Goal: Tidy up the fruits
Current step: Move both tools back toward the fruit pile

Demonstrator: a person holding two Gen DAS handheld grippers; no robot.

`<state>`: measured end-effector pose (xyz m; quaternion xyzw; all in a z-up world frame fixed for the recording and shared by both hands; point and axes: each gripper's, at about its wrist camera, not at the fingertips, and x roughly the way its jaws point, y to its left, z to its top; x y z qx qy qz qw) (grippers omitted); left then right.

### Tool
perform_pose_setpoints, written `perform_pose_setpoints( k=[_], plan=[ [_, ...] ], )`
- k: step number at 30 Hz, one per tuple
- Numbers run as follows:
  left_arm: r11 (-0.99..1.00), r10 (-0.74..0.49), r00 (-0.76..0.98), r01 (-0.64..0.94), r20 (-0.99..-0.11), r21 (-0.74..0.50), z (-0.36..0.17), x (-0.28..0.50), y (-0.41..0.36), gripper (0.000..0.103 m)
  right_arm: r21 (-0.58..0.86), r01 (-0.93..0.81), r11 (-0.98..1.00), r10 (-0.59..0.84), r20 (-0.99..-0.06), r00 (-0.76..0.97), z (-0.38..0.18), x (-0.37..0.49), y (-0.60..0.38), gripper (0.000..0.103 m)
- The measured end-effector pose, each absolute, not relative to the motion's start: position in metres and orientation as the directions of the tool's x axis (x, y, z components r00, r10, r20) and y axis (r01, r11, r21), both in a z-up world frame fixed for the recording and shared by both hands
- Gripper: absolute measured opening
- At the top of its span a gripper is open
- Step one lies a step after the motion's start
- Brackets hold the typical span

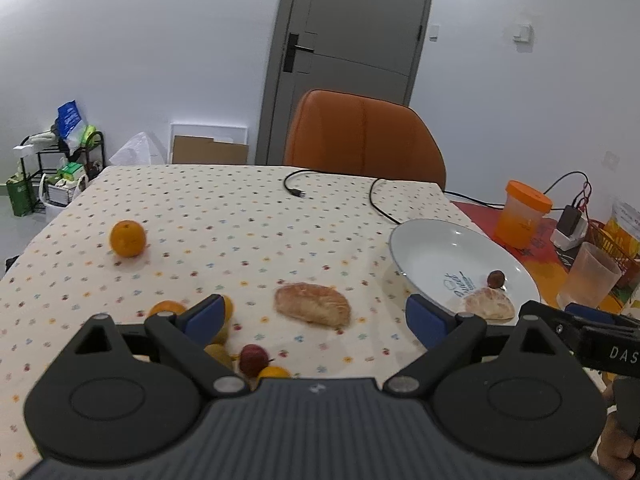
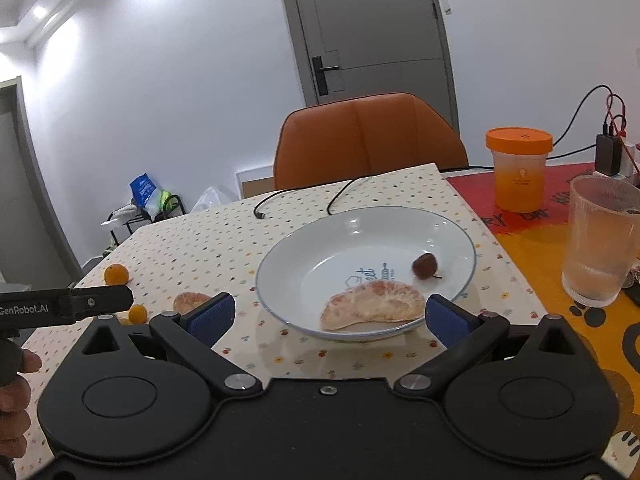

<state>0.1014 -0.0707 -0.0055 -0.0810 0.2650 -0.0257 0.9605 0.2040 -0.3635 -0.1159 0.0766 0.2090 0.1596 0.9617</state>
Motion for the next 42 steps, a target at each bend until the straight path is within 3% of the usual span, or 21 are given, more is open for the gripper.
perform_pose_setpoints(
  k=[42],
  plan=[
    [0.968,0.033,0.861,-0.155,-0.508,-0.2,-0.008,0.047,0.018,0.096,0.185,-0.432,0.883,0.467,-0.442,0.766,-0.109,0.182,-0.29,0.103]
  ],
)
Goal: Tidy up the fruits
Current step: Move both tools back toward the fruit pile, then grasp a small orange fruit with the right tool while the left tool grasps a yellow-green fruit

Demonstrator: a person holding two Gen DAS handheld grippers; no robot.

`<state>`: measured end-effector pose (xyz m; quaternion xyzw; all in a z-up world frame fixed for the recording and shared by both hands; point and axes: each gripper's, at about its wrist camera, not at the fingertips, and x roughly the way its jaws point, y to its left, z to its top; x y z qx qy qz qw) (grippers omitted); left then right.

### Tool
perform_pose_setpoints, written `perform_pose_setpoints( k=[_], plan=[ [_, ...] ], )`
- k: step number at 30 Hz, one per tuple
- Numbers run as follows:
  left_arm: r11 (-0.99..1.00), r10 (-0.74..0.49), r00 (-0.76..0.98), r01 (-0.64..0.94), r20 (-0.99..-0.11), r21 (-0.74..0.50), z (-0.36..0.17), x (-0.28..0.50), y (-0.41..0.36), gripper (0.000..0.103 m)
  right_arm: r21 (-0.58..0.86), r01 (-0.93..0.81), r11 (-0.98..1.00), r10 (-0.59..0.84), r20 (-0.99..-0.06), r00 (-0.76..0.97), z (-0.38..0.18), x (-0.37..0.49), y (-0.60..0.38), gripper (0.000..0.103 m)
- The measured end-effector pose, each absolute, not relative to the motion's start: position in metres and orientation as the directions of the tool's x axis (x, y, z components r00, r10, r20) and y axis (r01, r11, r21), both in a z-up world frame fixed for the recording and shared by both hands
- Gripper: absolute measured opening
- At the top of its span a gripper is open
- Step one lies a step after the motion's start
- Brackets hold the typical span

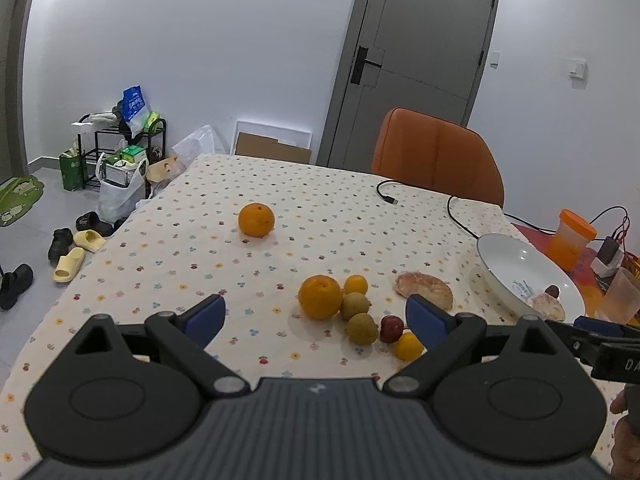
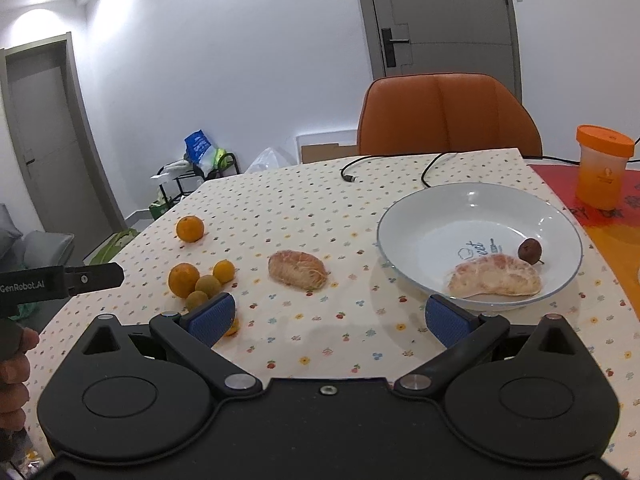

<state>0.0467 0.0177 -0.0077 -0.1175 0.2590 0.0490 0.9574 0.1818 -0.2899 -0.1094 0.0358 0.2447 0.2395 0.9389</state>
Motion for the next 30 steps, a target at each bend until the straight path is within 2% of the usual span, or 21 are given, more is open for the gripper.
perform_pose_setpoints(
  k=[10,14,16,21,24,28,30],
  plan=[
    [0.966,0.029,0.86,-0.155,-0.509,-0.205,-0.01,0.045,0.022,0.095,0.185,-0.477,0.859,0.506,-0.448,0.737,-0.111,0.178,-0.28,0.101],
    [0.967,0.0,0.856,-0.132,-0.517,-0.217,-0.013,0.048,0.021,0.093,0.195,-0.497,0.846,0.527,-0.456,0.717,-0.113,0.181,-0.276,0.088],
    [0.967,0.006,0.855,-0.137,-0.519,-0.214,-0.016,0.05,0.019,0.093,0.2,-0.512,0.835,0.542,-0.46,0.704,-0.114,0.183,-0.273,0.085],
    [0.962,-0.017,0.85,-0.129,-0.526,-0.241,-0.024,0.057,0.019,0.09,0.199,-0.534,0.822,0.556,-0.481,0.678,-0.121,0.188,-0.263,0.071],
    [0.967,-0.008,0.849,-0.129,-0.529,-0.222,-0.029,0.063,0.017,0.089,0.196,-0.544,0.816,0.56,-0.498,0.662,-0.125,0.192,-0.255,0.07],
    [0.967,-0.046,0.836,-0.099,-0.547,-0.234,-0.036,0.072,0.016,0.072,0.196,-0.566,0.801,0.576,-0.51,0.639,-0.13,0.198,-0.246,0.068],
    [0.966,-0.064,0.83,-0.087,-0.553,-0.242,-0.04,0.075,0.015,0.067,0.196,-0.585,0.787,0.589,-0.519,0.619,-0.133,0.2,-0.241,0.062]
  ],
)
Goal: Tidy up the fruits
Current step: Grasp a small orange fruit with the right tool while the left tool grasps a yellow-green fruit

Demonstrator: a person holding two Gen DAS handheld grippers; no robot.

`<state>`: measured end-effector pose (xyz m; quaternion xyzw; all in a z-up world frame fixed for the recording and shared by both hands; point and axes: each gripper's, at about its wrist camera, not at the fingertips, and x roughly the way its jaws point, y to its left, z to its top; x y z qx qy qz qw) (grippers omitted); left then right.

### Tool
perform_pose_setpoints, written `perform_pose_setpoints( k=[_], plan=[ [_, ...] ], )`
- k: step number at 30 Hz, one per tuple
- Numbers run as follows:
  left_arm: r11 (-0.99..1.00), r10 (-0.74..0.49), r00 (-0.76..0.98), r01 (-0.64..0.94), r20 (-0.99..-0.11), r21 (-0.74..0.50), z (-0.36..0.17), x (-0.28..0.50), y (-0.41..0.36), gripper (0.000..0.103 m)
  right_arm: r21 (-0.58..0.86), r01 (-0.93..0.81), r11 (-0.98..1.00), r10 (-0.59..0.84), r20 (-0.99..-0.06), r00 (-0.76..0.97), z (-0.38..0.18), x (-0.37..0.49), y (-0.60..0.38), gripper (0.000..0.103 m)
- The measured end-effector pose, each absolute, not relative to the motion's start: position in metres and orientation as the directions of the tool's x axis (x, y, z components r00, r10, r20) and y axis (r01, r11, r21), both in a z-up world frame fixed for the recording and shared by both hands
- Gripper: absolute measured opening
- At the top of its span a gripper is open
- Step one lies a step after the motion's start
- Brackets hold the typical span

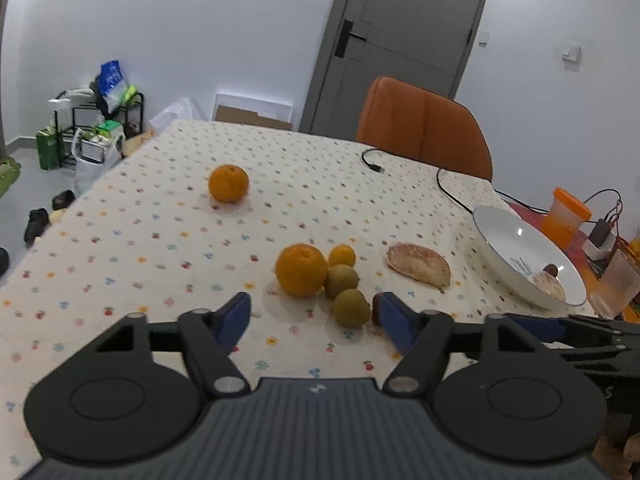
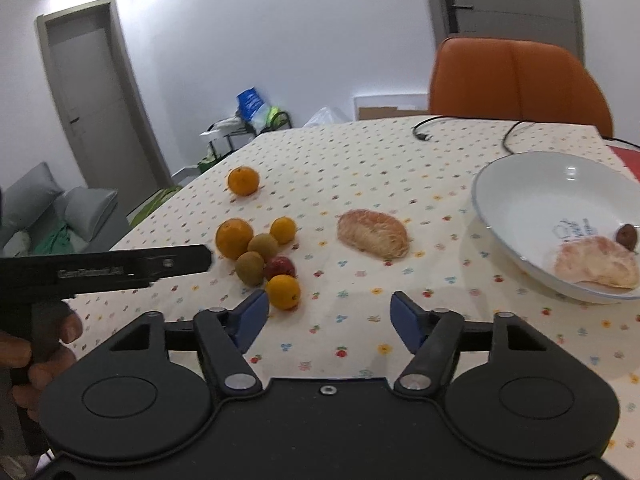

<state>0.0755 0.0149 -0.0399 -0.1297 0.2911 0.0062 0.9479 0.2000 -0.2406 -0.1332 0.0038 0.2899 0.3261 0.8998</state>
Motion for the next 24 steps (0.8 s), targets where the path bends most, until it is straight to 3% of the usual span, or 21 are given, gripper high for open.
perform_pose_setpoints(
  k=[6,14,18,24],
  plan=[
    [0.965,-0.082,0.826,-0.073,-0.558,-0.251,-0.046,0.084,0.015,0.062,0.216,-0.621,0.754,0.623,-0.536,0.57,-0.141,0.208,-0.228,0.043],
    [0.965,-0.098,0.817,-0.061,-0.568,-0.254,-0.051,0.091,0.017,0.051,0.228,-0.656,0.719,0.654,-0.539,0.531,-0.145,0.217,-0.214,0.037],
    [0.958,-0.131,0.814,-0.042,-0.566,-0.283,-0.051,0.092,0.018,0.048,0.237,-0.671,0.703,0.669,-0.539,0.511,-0.147,0.221,-0.208,0.022],
    [0.952,-0.157,0.811,-0.027,-0.564,-0.304,-0.054,0.097,0.014,0.042,0.224,-0.674,0.704,0.669,-0.529,0.522,-0.148,0.222,-0.21,0.021]
  ],
)
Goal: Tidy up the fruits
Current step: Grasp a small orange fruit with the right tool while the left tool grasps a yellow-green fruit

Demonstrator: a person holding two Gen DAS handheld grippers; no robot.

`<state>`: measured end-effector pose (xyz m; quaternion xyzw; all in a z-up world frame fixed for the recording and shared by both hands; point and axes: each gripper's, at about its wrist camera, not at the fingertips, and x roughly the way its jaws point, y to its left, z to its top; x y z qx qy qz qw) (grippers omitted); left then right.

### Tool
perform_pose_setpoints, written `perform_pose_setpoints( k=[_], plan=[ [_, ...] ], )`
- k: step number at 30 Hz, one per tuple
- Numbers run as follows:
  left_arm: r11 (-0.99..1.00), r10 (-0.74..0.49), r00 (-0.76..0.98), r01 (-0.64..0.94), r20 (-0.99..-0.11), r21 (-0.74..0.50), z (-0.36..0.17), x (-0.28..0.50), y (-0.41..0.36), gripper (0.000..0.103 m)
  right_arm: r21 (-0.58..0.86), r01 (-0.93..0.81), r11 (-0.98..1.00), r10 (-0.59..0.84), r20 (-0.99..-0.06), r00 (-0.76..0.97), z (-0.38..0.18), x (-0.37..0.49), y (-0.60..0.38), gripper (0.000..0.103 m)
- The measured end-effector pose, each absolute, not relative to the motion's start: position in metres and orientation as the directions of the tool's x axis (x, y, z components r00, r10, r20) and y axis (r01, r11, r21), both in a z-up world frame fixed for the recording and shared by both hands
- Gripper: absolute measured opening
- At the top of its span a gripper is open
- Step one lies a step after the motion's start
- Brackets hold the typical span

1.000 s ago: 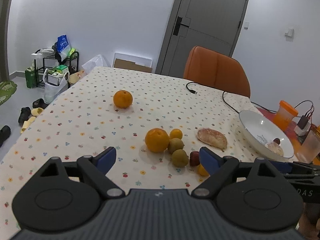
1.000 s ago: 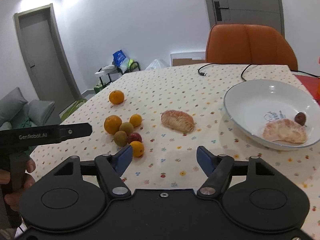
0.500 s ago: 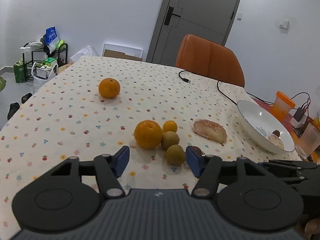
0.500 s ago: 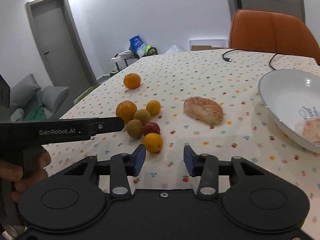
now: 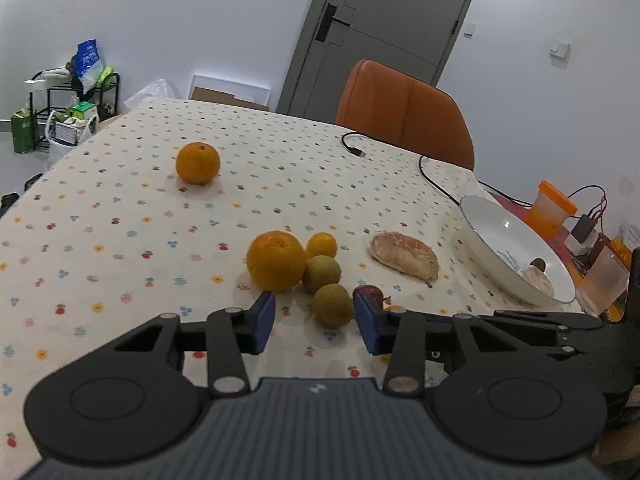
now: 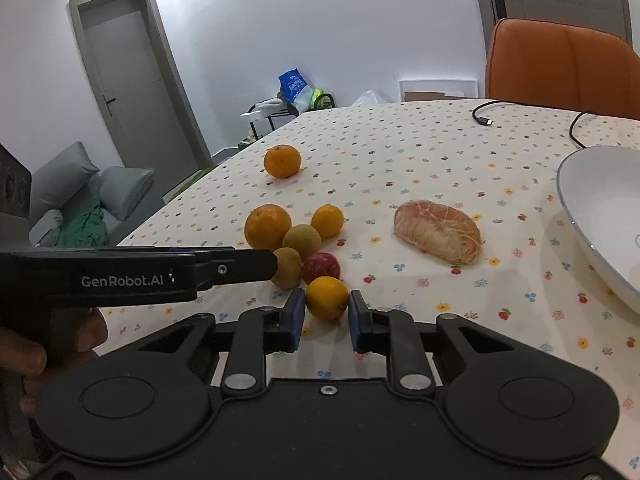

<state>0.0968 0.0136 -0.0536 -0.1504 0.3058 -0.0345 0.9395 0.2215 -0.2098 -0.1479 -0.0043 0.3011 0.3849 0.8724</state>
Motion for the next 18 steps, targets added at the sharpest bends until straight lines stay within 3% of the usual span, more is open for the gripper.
perform_pose_setpoints(
  k=[9,18],
  plan=[
    [0.953,-0.166,0.795,-0.023,-0.583,-0.303,-0.061,0.107,0.001,0.023,0.232,-0.636,0.736,0.647,-0.516,0.561,-0.145,0.224,-0.233,0.021],
    [0.961,-0.129,0.804,-0.042,-0.58,-0.272,-0.054,0.103,-0.011,0.023,0.248,-0.616,0.748,0.644,-0.494,0.584,-0.144,0.224,-0.252,0.021]
  ],
)
